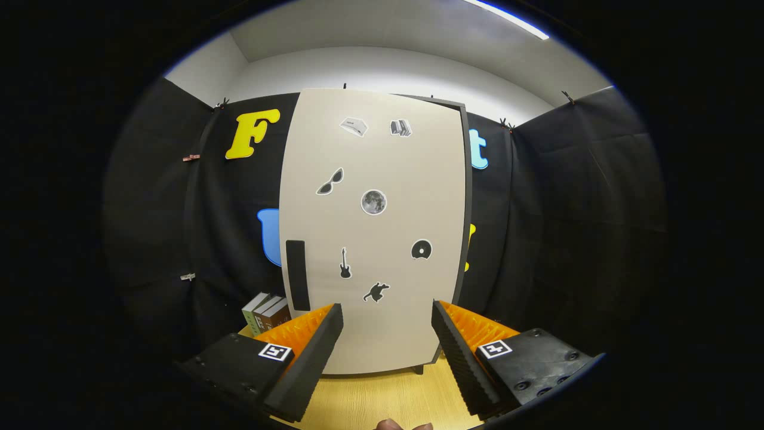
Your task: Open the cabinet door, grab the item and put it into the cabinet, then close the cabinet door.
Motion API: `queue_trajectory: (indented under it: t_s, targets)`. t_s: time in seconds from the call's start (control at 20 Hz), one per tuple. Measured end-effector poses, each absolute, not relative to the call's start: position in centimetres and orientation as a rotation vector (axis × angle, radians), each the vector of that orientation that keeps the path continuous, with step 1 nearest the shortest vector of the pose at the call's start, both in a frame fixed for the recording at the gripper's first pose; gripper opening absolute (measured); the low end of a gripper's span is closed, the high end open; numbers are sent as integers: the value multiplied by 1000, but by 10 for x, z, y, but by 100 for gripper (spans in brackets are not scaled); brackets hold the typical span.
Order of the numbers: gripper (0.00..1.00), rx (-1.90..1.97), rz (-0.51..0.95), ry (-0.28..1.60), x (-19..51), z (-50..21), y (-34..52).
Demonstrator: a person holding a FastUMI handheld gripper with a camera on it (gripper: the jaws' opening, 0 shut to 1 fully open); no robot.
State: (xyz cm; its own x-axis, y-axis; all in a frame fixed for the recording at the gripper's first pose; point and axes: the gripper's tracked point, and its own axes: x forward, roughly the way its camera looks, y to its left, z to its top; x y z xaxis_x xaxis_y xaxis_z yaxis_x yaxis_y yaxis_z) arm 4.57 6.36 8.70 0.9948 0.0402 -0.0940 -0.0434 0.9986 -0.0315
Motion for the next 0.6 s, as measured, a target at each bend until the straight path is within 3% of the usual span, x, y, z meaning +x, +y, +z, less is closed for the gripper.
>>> queue_trajectory:
  t_s: [0.6]
  targets:
    - [97,-45,51,88,48,82,63]
